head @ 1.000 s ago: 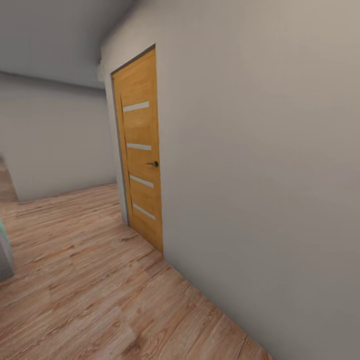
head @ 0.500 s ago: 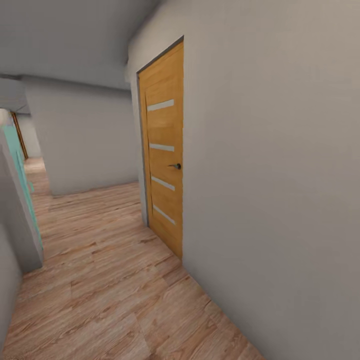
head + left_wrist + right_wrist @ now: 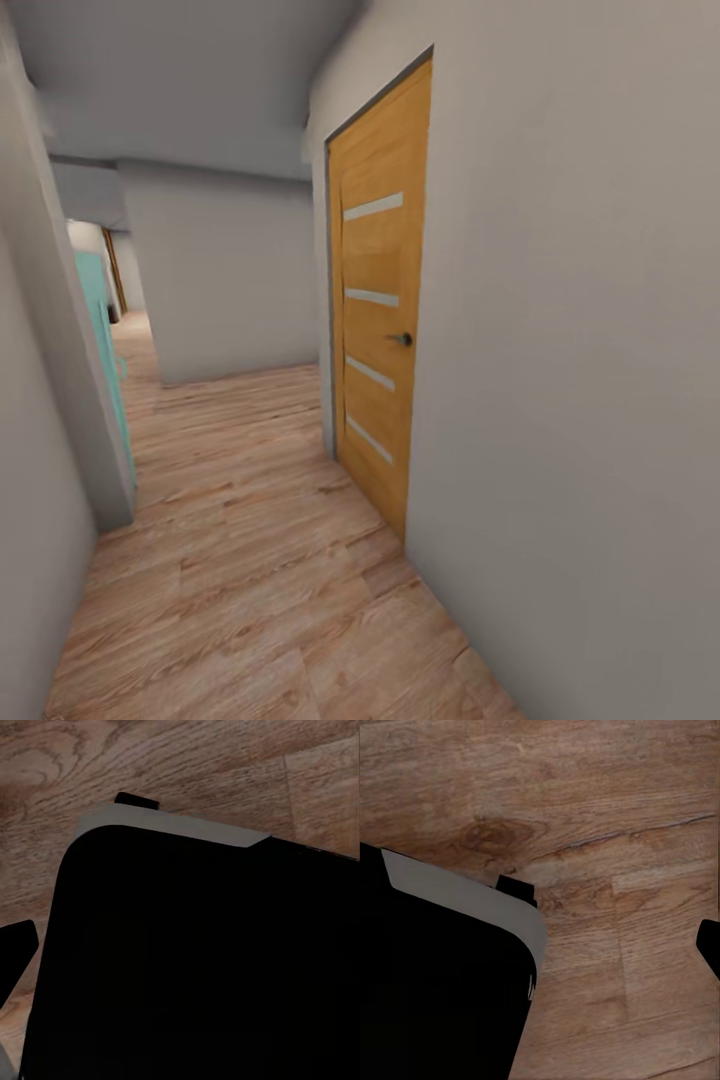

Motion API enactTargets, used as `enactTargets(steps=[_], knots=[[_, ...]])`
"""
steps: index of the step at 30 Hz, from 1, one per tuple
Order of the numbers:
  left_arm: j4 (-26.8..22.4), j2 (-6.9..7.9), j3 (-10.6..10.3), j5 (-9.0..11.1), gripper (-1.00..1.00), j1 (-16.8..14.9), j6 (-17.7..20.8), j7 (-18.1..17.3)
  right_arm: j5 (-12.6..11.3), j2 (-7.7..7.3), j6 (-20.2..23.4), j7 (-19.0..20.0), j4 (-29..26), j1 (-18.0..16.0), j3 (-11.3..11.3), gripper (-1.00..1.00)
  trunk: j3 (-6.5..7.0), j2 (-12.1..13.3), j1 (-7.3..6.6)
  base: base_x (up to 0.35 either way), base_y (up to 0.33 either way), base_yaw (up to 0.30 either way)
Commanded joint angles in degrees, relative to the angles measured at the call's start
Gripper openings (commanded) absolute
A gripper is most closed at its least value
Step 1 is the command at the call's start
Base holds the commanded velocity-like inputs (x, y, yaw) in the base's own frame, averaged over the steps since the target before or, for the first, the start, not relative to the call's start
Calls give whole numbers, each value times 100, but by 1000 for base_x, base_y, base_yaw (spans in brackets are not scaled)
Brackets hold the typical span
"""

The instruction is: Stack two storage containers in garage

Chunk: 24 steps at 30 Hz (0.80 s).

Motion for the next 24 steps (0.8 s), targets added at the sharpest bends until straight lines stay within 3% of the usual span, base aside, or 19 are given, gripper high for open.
enactTargets(steps=[1, 24], knots=[[-5, -1, 42, 9, 100, 0, -9, 6, -35, -1, -34, -10, 18, -7, 48, 100, -6, -3, 4, 322, 0, 284], [-5, 1, 51, 15, 100, 0, -9, 6, -51, -86, -51, -1, 18, -7, 39, 100, -6, -3, 4, 322, 0, 286]])
